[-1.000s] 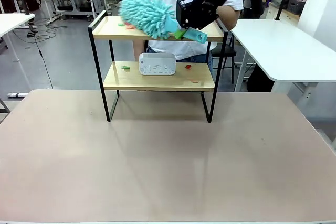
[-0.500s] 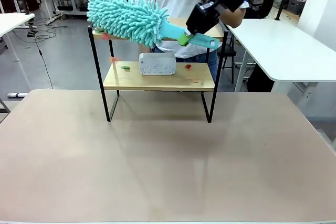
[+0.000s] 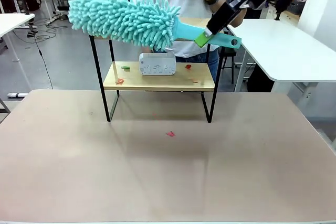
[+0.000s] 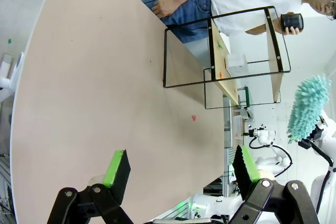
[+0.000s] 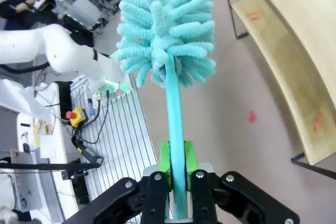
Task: Clean the shelf.
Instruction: Clean the specific tier of the Shelf with the Duster once objects are removed.
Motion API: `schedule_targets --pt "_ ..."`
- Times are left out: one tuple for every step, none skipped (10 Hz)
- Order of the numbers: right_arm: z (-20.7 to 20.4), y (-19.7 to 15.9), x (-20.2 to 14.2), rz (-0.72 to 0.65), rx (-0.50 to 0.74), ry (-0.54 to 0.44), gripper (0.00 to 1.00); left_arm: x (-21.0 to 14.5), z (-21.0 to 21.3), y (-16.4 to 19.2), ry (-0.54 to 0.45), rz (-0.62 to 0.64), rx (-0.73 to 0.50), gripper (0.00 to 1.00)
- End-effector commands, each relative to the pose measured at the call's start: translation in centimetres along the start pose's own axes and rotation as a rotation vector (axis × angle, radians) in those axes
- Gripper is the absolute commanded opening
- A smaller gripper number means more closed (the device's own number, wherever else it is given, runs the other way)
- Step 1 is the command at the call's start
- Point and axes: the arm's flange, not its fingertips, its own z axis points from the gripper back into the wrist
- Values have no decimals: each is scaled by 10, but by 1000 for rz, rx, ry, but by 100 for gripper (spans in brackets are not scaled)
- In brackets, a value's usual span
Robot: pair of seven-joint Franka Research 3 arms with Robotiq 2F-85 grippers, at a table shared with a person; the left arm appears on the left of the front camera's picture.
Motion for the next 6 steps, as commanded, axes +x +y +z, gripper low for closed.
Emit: schedule_targets --pt "13 -3 -18 -30 -15 -75 13 0 0 0 -12 -23 -19 100" --pt "15 -2 -20 2 17 -98 13 0 0 0 -12 -23 -19 100" --pt "15 -3 -22 -4 12 -92 13 0 0 0 -12 -23 -19 100" --pt "14 -2 -22 -8 15 -85 13 0 0 0 -12 -23 -19 100" --pt "27 -3 -28 -43 24 -106 13 0 0 0 -12 -23 -19 100" --pt "58 -2 -44 -126 82 -189 13 0 0 0 -12 -23 -19 100"
